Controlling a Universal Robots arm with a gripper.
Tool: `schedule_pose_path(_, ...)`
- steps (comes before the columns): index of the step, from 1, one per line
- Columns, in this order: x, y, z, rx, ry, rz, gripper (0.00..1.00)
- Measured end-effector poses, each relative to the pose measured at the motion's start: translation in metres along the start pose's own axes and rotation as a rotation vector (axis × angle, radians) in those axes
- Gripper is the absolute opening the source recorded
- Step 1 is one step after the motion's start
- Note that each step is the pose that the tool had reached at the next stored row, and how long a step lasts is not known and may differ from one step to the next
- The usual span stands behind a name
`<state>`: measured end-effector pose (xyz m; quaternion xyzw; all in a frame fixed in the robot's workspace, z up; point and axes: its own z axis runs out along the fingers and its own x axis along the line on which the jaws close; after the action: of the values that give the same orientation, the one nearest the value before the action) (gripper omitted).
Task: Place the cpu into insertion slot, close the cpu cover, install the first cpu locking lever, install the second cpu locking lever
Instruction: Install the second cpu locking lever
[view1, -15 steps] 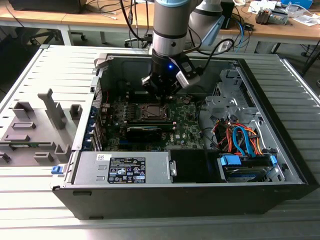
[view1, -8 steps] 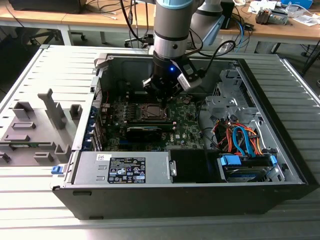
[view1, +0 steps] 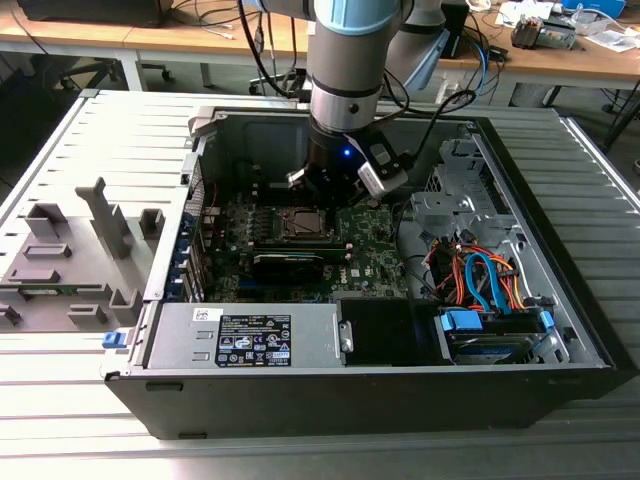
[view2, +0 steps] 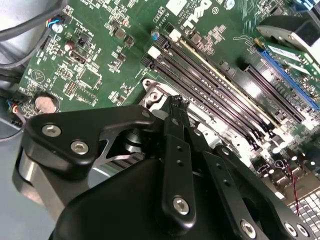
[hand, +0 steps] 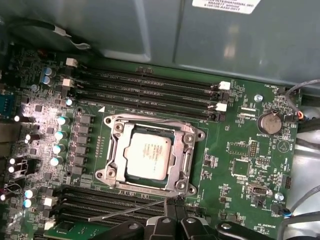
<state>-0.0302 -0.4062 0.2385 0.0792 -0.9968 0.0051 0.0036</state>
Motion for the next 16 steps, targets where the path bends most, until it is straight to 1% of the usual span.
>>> schedule_pose_path(2, 0.0001, -0.0016, 0.0040, 0.0002, 0.0001, 0.000, 0.11)
schedule_pose_path(9, 0.0002, -0.0099, 0.0115, 0.0000, 0.0001, 0.003, 0.11)
schedule_pose_path(11, -0.0015, -0.0119, 0.0137, -0.0002, 0.0000, 0.004, 0.11)
schedule_pose_path(14, -0.0053, -0.0126, 0.0156, 0.0001, 0.0002, 0.004, 0.11)
schedule_pose_path(16, -0.0067, -0.0128, 0.0187, 0.0000, 0.0002, 0.004, 0.11)
